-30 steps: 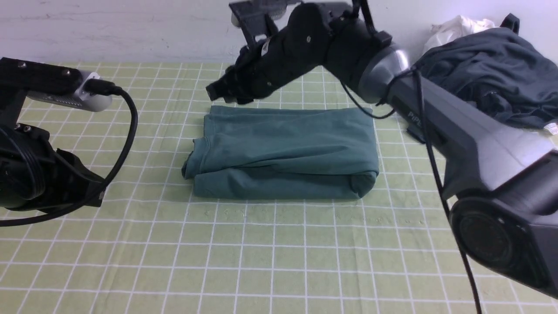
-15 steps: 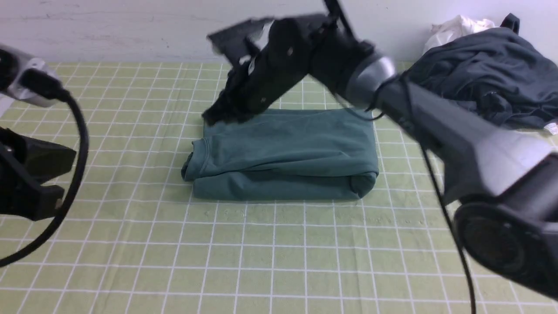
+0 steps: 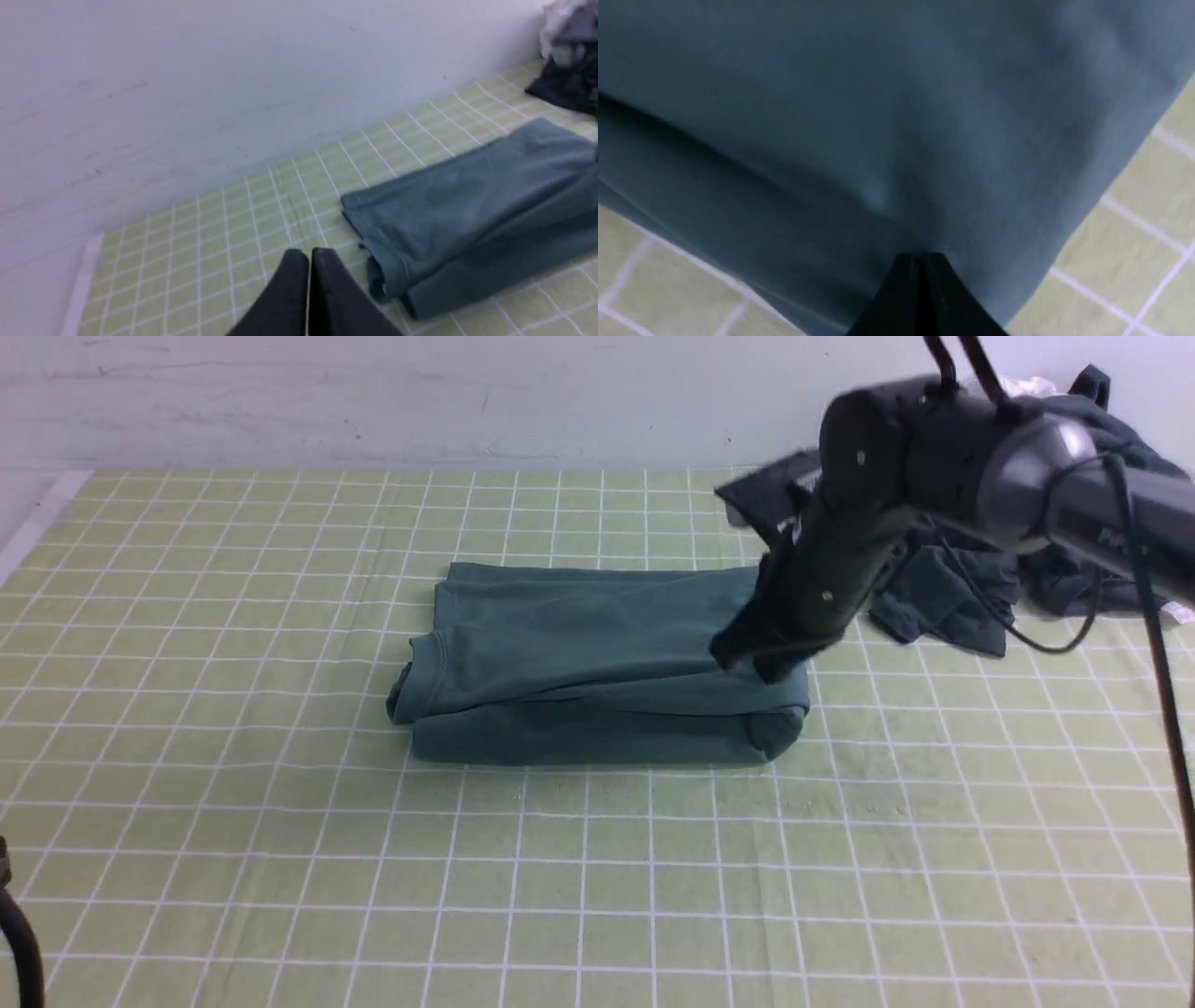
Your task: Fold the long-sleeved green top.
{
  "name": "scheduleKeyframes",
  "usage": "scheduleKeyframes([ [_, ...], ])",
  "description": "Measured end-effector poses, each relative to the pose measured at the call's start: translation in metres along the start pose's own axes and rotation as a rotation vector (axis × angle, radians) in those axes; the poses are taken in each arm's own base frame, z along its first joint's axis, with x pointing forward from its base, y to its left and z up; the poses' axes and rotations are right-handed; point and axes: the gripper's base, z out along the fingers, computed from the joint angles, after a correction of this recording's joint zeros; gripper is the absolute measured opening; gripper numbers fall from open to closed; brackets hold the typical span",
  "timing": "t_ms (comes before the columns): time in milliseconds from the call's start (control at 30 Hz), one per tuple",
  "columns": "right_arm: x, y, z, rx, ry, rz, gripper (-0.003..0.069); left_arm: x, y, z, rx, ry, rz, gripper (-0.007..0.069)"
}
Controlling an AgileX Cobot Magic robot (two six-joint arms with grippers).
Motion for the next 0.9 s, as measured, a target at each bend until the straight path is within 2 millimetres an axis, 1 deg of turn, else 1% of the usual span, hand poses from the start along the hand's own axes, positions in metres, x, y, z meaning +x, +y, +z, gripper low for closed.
scheduleKeyframes([
  [33, 0.004, -0.002, 0.004, 0.005, 0.020, 0.002, -0.0016, 0.002, 0.000, -0.001, -0.013, -0.015, -0.002, -0.0003],
  [67, 0.005, -0.003, 0.003, 0.014, 0.023, -0.002, -0.0016, 0.004, 0.000, -0.001, -0.022, -0.024, -0.001, -0.0003],
  [133, 0.005, -0.005, -0.010, 0.033, 0.002, -0.010, -0.0016, 0.006, 0.001, 0.000, -0.039, -0.040, -0.003, -0.0003],
  [167, 0.004, -0.005, -0.021, 0.038, -0.021, -0.010, -0.0016, 0.007, 0.001, 0.000, -0.043, -0.042, -0.004, -0.0003],
  [200, 0.003, -0.005, -0.023, 0.039, -0.026, -0.010, -0.0016, 0.008, 0.001, 0.000, -0.042, -0.040, -0.004, -0.0003],
  [233, 0.002, -0.005, -0.040, 0.046, -0.061, -0.009, -0.0016, 0.008, 0.001, 0.001, -0.044, -0.041, -0.005, -0.0003],
  [267, 0.001, -0.005, -0.065, 0.060, -0.112, -0.010, -0.0016, 0.009, 0.001, 0.001, -0.046, -0.042, -0.006, -0.0003],
  [333, 0.002, -0.005, -0.104, 0.081, -0.193, -0.011, -0.0016, 0.008, 0.001, 0.001, -0.051, -0.047, -0.007, -0.0003],
  [400, 0.006, -0.004, -0.139, 0.098, -0.266, -0.006, -0.0016, 0.008, 0.001, 0.001, -0.051, -0.048, -0.007, -0.0003],
  [467, 0.011, -0.003, -0.166, 0.111, -0.332, 0.006, -0.0016, 0.008, 0.001, 0.001, -0.050, -0.048, -0.008, -0.0003],
  [533, 0.018, -0.001, -0.185, 0.111, -0.377, 0.015, -0.0016, 0.008, 0.001, 0.001, -0.050, -0.048, -0.006, -0.0003],
  [600, 0.024, 0.001, -0.190, 0.102, -0.383, 0.020, -0.0016, 0.008, 0.001, 0.001, -0.050, -0.048, -0.004, -0.0003],
  [633, 0.036, 0.005, -0.193, 0.087, -0.380, 0.025, -0.0016, 0.008, 0.001, 0.001, -0.050, -0.048, -0.003, -0.0003],
  [700, 0.049, 0.008, -0.192, 0.079, -0.371, 0.025, -0.0016, 0.008, 0.001, 0.001, -0.051, -0.048, -0.001, -0.0003],
  [833, 0.094, 0.019, -0.218, 0.099, -0.458, 0.006, -0.0016, 0.008, 0.001, 0.001, -0.051, -0.048, 0.000, -0.0003],
  [867, 0.109, 0.022, -0.234, 0.114, -0.531, 0.003, -0.0016, 0.008, 0.001, 0.001, -0.051, -0.048, 0.000, -0.0003],
  [900, 0.122, 0.025, -0.239, 0.122, -0.569, 0.003, -0.0016, 0.009, 0.001, 0.001, -0.050, -0.047, 0.000, -0.0003],
])
